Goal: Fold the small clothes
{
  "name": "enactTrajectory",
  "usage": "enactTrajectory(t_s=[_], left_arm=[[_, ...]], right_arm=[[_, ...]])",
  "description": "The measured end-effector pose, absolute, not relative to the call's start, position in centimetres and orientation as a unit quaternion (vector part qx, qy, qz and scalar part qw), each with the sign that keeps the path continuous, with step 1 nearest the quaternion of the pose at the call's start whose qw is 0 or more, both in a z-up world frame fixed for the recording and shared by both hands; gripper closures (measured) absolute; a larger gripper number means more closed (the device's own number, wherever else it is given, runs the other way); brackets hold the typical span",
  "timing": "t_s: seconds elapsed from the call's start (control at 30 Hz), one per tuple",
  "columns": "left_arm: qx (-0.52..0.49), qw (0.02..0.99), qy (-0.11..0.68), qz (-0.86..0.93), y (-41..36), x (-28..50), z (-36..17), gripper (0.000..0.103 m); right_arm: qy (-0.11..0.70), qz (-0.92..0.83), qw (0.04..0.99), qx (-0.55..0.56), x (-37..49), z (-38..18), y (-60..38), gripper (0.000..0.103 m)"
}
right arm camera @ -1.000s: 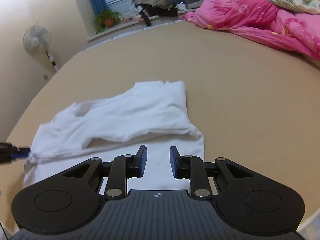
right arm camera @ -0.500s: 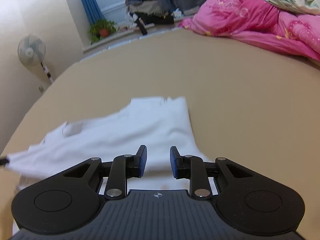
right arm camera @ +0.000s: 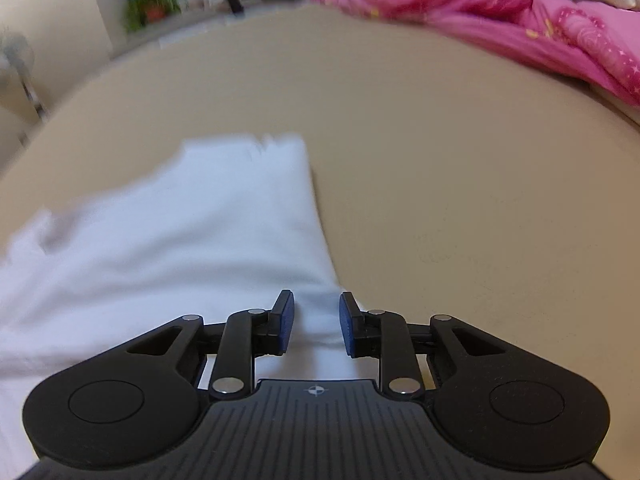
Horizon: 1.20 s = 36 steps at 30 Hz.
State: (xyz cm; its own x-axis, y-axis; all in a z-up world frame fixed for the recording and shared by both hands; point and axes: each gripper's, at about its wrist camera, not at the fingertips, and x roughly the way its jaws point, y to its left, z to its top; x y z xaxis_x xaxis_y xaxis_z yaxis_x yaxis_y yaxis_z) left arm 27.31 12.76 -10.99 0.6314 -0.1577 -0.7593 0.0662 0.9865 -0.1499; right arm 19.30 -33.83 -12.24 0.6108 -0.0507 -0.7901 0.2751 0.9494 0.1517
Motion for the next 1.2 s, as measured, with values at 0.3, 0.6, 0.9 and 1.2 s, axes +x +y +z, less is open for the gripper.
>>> enactTrajectory(t_s=[0.3,0.6,0.9,1.2], left_arm=[[0.008,0.935,0.353,-0.034,10.5,21.7,-5.4,0.051],[0.001,0.936,0.35,-0.033,11.0,7.9,-2.3,0.045],[-0.02,0.883,0.469,0.007,13.7,0.0,-6.7,0.058],[-0.096,0.865,0.492,0.007,16.4,-1.1,-9.1,0.073]], right_arm=[[0.376,-0.089,0.916,0.109,13.4,-6.7,-33.1,0.073],[0.319,-0.067,0.931,0.163,-0.6,-2.4,-34.6,0.066],[0.372,-0.063,0.915,0.145,-7.5,-6.0,-36.9,0.066],[0.458,-0.046,0.864,0.204,-7.9,-9.2,-37.9,0.066]])
